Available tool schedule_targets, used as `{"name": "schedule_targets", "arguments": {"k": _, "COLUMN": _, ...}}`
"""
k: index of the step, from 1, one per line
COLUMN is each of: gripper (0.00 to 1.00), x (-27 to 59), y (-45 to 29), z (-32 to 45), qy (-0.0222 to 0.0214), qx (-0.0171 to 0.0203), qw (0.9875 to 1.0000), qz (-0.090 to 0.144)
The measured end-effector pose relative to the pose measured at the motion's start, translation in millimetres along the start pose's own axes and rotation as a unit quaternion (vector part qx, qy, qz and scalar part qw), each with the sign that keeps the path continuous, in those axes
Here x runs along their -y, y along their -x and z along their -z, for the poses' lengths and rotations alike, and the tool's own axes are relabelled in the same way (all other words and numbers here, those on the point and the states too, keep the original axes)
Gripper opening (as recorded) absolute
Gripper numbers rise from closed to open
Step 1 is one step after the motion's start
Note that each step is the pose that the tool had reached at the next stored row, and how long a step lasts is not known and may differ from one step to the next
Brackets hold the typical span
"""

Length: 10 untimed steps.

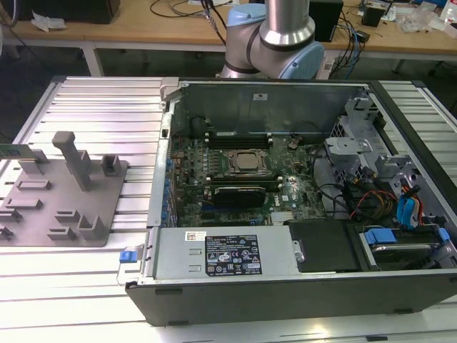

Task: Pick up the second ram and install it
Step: 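Pick up the second ram and move it above second insertion slot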

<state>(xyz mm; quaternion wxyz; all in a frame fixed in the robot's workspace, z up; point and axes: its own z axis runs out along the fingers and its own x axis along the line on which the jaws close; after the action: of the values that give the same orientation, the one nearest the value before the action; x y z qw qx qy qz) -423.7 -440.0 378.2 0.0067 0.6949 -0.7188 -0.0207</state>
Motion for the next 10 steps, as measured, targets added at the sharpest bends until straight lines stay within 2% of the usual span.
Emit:
{"name": "schedule_targets", "arguments": {"k": 5, "gripper": 0.09, "x": -0.4, "y": 0.5, "z": 8.3, "qy": -0.0007, "qx": 0.0001, "qw": 1.0000, "qz": 0.000}}
{"name": "schedule_targets", "arguments": {"k": 10, "gripper": 0.09, "x": -0.5, "y": 0.6, "z": 13.2, "qy": -0.0011, "qx": 0.0003, "qw": 1.0000, "qz": 0.000}}
